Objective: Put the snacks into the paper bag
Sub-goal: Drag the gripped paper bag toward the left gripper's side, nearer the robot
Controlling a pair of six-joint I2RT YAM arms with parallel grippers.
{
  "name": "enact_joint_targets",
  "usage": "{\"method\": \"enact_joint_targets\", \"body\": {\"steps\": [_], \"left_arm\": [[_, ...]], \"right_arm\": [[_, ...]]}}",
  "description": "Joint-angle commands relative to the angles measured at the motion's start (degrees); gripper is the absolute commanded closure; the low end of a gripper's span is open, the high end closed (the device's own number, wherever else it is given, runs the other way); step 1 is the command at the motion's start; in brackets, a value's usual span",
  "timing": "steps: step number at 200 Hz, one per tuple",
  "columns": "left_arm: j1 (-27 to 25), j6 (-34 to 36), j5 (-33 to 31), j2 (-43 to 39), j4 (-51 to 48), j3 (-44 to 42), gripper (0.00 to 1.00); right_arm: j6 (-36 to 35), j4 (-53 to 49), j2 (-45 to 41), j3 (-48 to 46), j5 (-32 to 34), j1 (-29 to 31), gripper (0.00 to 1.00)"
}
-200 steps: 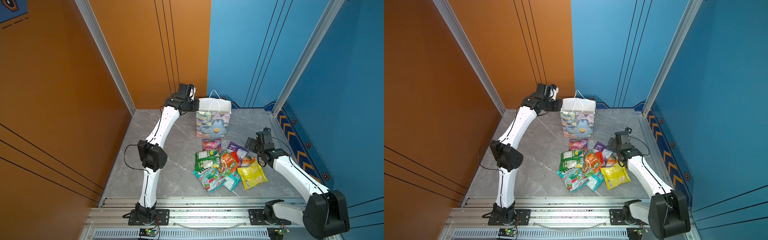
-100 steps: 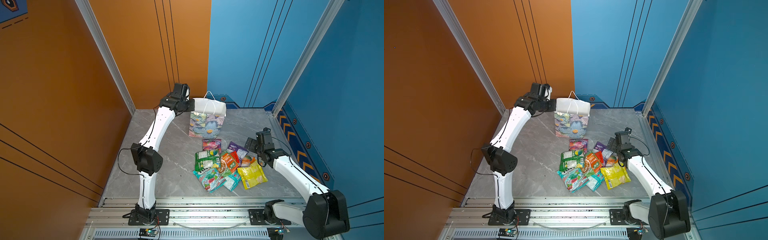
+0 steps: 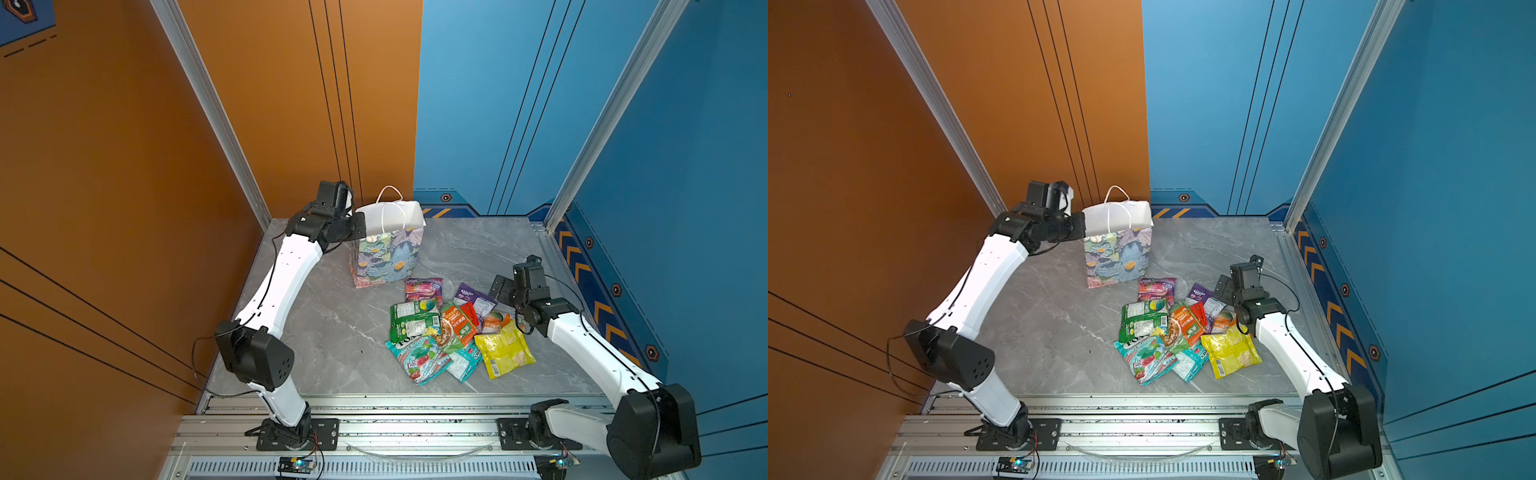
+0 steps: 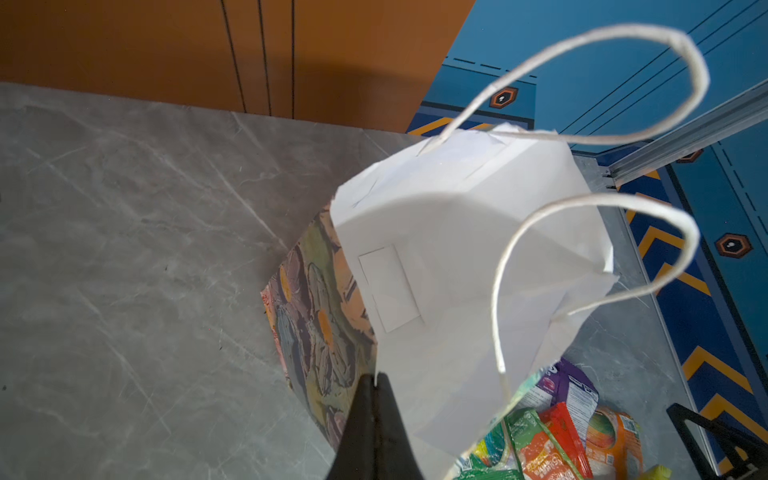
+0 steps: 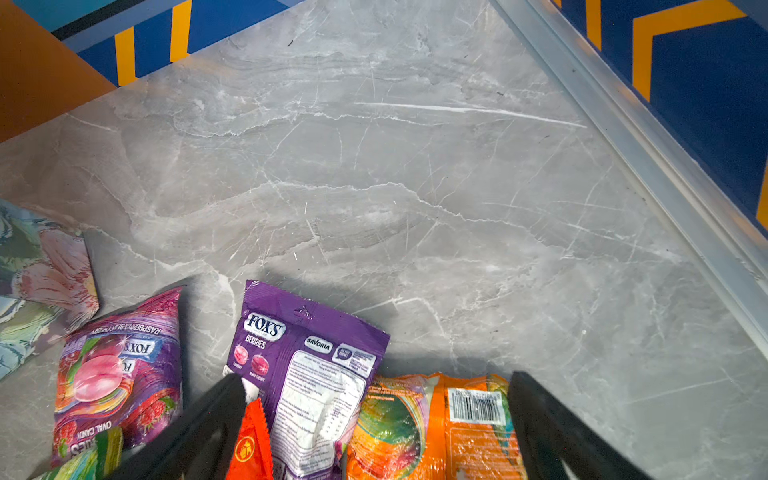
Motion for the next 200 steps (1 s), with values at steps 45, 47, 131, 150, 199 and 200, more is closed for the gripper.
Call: {"method": "enact_joint_targets", "body": {"steps": [45, 47, 131, 150, 199, 200], "left_arm": [[3.5, -4.2, 0.5, -16.4, 5.3, -19.5, 1.00], [3.5, -4.4, 0.5, -16.9, 5.3, -20.0, 1.00], [7.9, -7.5, 2.2, -30.6, 3.1, -31.4, 1.00], [8.3, -7.1, 2.8, -32.3, 2.8, -32.2, 0.92], [10.3, -1.4, 3.0, -34.0, 0.6, -28.6, 0.31], [10.3, -1.3, 3.0, -34.0, 0.6, -28.4, 0.29]], "right_arm": [[0.2, -5.2, -0.6, 5.5, -1.6, -0.2, 0.00], [0.2, -5.3, -0.6, 5.8, -1.7, -0.2, 0.00], [3.4, -3.9, 0.9, 6.9, -6.1, 0.1, 0.00], [4.0, -3.1, 1.7, 7.2, -7.2, 0.3, 0.00], [5.3, -1.7, 3.9, 8.0, -9.2, 1.0, 0.00], [5.3, -1.7, 3.9, 8.1, -9.2, 1.0, 0.00]]}}
